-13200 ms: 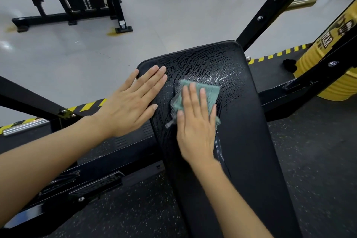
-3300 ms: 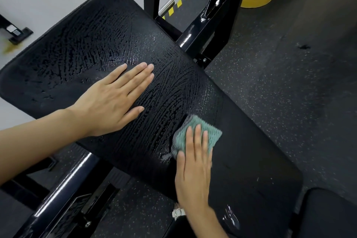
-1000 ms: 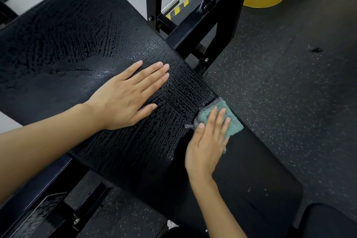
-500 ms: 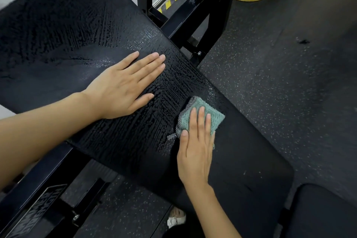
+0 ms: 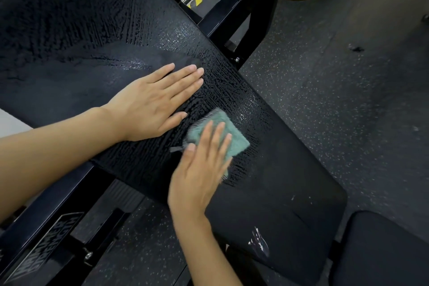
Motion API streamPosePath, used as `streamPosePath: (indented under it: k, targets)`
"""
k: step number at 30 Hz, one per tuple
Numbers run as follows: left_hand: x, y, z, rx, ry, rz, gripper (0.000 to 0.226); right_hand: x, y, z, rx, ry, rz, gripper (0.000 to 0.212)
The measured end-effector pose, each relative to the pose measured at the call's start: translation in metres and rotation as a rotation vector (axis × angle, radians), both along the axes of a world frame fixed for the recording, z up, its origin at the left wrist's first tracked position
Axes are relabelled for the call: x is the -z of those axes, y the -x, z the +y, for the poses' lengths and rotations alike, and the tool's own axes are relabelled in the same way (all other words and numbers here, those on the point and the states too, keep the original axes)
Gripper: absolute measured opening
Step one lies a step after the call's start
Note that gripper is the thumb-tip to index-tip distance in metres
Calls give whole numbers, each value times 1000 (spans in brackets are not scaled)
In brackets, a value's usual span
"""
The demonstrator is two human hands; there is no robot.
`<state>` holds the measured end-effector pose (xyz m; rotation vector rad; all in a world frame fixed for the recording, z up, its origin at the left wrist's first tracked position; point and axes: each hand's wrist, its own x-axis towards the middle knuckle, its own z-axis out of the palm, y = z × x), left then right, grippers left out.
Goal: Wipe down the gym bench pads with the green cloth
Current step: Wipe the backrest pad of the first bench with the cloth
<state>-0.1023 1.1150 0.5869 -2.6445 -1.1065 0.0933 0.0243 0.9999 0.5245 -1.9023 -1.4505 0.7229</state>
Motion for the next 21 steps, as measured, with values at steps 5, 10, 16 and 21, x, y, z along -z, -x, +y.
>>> streamPosePath:
  k: [5,10,16,21]
  targets:
    - [-1,2,-3,4,14,13,68,13,-19,-16,-228,-84,-116,53]
    - [0,3,-7,1,20,19,68,37,-54,-39,-193,-49,-173,53]
    - [2,4,-21,4,32,14,67,47,-65,-55,-27,62,-136,53]
    - [4,4,-31,3,38,8,67,33,-35,-55,27,56,-48,53]
